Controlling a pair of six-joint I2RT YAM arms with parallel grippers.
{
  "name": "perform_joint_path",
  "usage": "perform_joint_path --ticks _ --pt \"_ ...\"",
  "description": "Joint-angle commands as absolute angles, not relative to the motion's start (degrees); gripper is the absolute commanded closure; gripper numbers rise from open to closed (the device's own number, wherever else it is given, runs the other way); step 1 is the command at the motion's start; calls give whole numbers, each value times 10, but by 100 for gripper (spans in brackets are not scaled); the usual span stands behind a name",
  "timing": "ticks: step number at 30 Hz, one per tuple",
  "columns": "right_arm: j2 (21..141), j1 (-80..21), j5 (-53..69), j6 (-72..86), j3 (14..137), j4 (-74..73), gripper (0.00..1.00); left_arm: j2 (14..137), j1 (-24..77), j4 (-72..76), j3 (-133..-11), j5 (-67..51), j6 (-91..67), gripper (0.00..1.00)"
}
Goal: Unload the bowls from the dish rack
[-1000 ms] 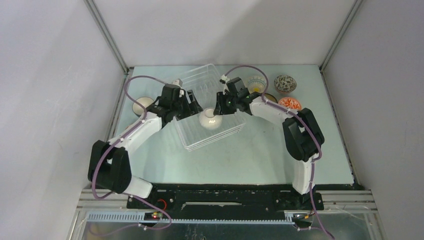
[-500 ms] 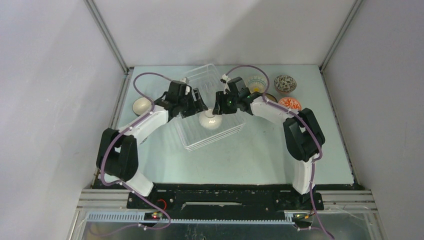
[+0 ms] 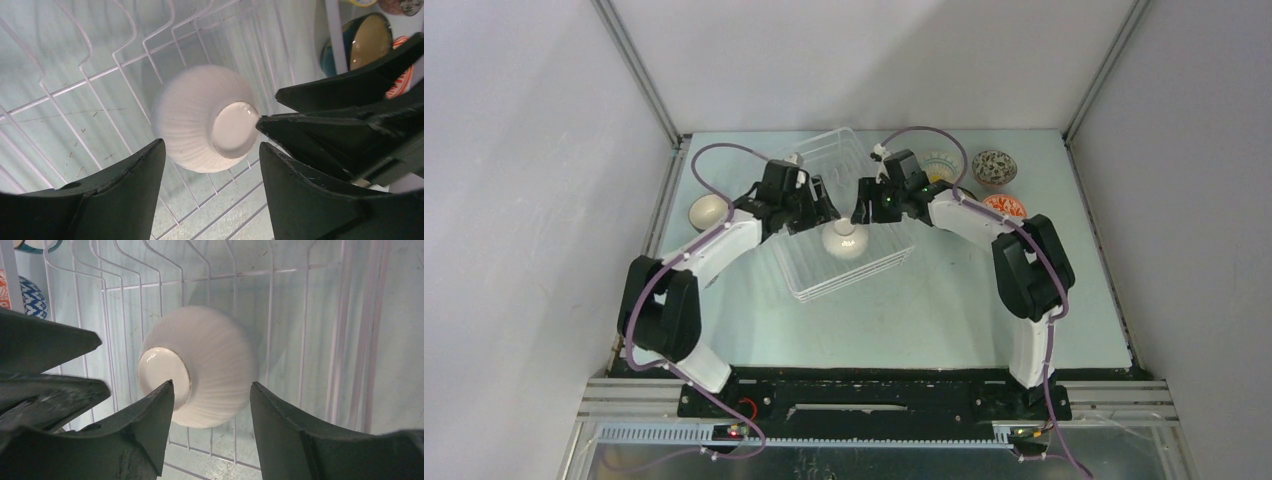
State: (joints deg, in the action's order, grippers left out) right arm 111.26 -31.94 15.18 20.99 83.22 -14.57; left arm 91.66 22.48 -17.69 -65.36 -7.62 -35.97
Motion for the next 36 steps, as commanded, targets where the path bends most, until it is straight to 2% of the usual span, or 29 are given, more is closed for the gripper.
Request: perform_joint_path --ticks 1,9,17,26,36 --pt "1139 -318 168 217 868 -150 34 859 225 -168 -659 -55 -350 25" --pt "1163 -318 206 228 877 -151 40 819 203 -177 -636 -62 -353 24" --pt "1171 -300 242 255 871 -136 55 811 193 -178 -625 -82 -354 24" --pt "1167 -292 199 240 862 -150 71 823 195 -170 -618 -97 -360 25" --pt "1166 -293 174 226 864 -162 81 843 203 -157 -618 -110 -368 24"
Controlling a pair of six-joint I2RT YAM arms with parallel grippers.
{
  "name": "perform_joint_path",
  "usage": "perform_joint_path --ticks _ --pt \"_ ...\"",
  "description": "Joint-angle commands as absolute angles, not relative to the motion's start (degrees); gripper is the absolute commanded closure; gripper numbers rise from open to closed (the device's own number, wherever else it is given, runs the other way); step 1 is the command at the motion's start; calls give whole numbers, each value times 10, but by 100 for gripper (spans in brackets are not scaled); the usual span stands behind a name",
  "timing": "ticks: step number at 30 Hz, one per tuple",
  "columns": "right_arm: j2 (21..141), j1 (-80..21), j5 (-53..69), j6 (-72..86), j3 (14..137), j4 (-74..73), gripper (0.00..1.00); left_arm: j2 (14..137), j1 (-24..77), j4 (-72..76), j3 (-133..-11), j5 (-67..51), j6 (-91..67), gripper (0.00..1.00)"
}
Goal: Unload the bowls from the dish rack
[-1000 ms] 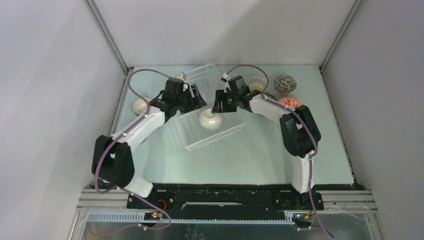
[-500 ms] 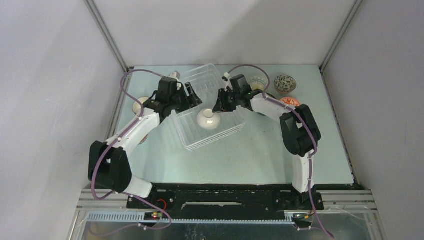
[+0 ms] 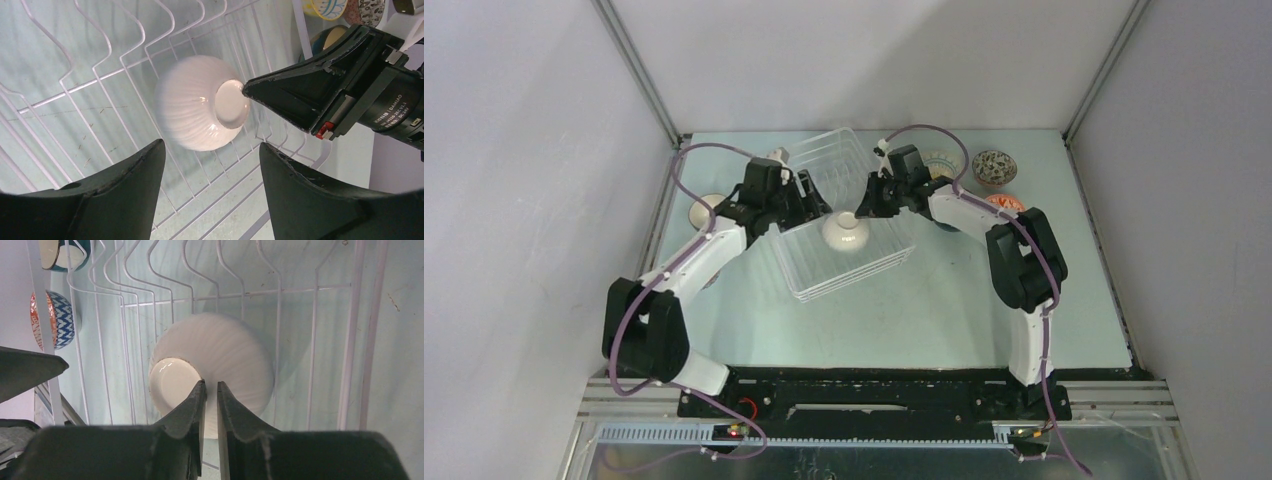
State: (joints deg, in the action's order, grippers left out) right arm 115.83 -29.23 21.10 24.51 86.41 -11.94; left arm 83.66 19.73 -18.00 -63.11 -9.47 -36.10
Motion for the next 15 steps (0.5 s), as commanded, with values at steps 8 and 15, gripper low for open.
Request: perform_joint_path --ticks 8,15 --pt "1165 -297 144 209 868 -178 86 854 207 -153 -619 -113 -372 25" --pt "1161 -299 134 202 867 -181 86 855 213 -128 -604 -129 -390 5"
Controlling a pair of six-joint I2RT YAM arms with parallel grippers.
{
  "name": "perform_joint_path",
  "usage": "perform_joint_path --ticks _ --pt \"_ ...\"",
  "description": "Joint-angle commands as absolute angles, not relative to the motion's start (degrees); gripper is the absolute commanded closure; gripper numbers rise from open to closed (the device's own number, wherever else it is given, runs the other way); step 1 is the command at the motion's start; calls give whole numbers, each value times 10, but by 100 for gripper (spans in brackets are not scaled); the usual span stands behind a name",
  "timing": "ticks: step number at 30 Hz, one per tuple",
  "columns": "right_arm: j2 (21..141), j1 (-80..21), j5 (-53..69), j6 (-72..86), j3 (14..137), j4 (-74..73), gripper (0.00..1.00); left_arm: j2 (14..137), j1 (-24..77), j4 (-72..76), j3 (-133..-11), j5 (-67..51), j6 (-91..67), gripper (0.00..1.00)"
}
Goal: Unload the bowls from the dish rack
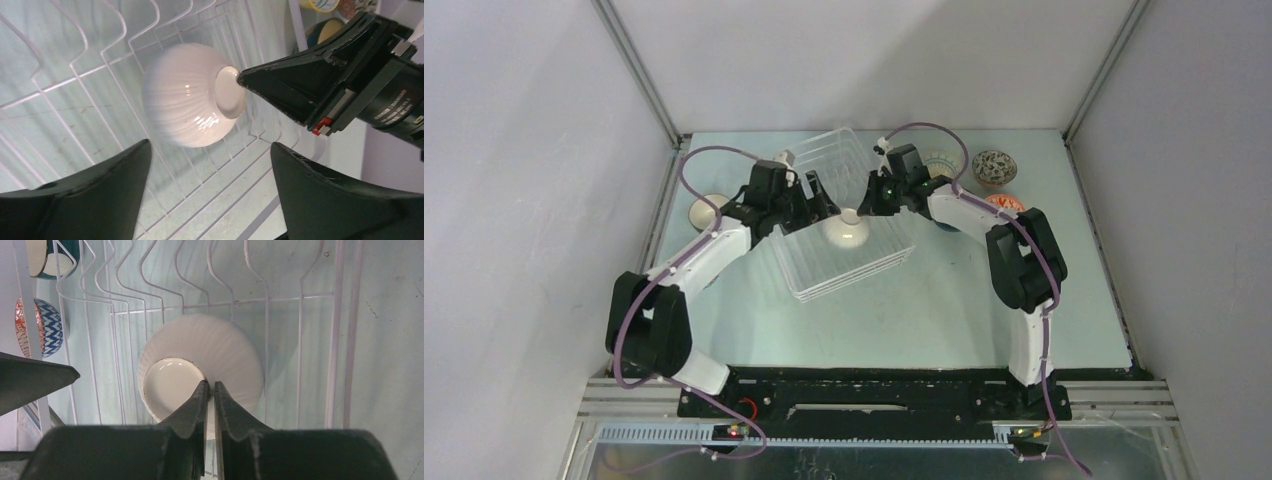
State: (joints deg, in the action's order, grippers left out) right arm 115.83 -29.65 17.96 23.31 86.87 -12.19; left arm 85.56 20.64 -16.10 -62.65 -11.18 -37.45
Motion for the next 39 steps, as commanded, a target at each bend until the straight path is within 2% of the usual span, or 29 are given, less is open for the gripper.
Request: perform_joint_path --ticks 1,15,39 --pt "1161 -299 134 202 867 -181 86 856 214 -125 -603 -131 -396 1" --pt "1163 -300 123 195 868 -188 86 905 227 -101 -600 -113 -481 0" --pt "1168 -300 116 188 869 -193 87 894 231 -103 -587 -84 -527 0"
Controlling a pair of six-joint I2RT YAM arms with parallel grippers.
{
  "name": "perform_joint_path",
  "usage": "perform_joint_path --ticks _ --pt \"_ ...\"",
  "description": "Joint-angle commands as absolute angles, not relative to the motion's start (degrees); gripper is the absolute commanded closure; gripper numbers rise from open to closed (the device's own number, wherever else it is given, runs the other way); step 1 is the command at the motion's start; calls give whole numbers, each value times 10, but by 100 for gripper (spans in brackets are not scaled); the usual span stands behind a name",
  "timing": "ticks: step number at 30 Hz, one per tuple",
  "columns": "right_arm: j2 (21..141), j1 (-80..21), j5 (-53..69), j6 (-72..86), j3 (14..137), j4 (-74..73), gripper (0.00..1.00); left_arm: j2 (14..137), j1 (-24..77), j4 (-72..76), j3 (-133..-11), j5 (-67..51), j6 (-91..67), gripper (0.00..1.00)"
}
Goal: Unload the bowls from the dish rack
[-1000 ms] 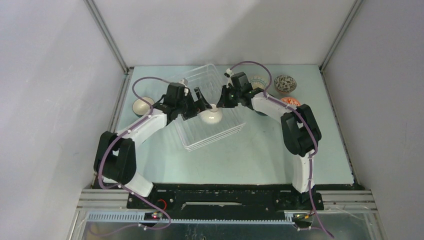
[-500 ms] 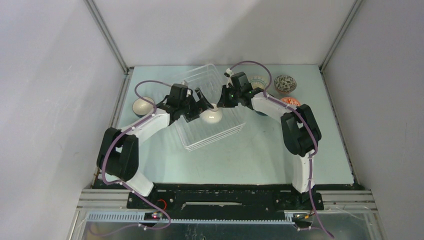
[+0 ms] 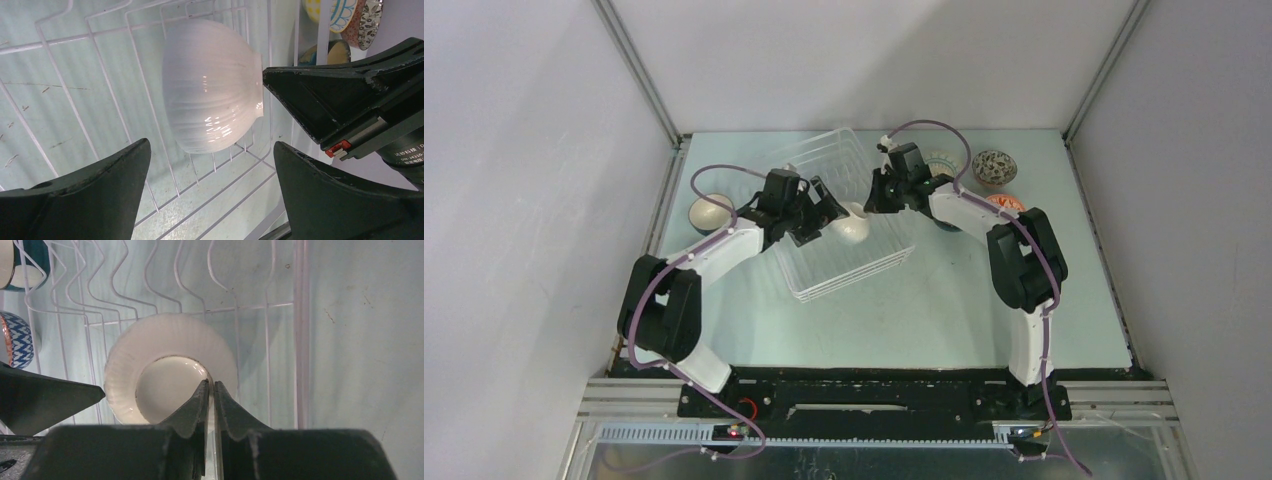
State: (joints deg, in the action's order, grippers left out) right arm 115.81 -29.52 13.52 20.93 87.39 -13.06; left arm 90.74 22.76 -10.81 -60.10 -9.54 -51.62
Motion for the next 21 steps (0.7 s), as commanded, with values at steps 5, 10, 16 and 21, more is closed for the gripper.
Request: perform_joint_path --ticks 5,10,16,21 --pt "1164 -302 120 187 868 -188 87 923 231 -62 -593 -114 -523 1" --pt "1163 -301 120 187 868 -188 87 959 231 -16 -603 -146 -534 14" --pt "1161 -301 121 187 868 -188 87 963 231 16 -602 -151 -533 19" --pt "1151 -301 121 189 865 -184 84 959 231 60 -594 -172 -525 27"
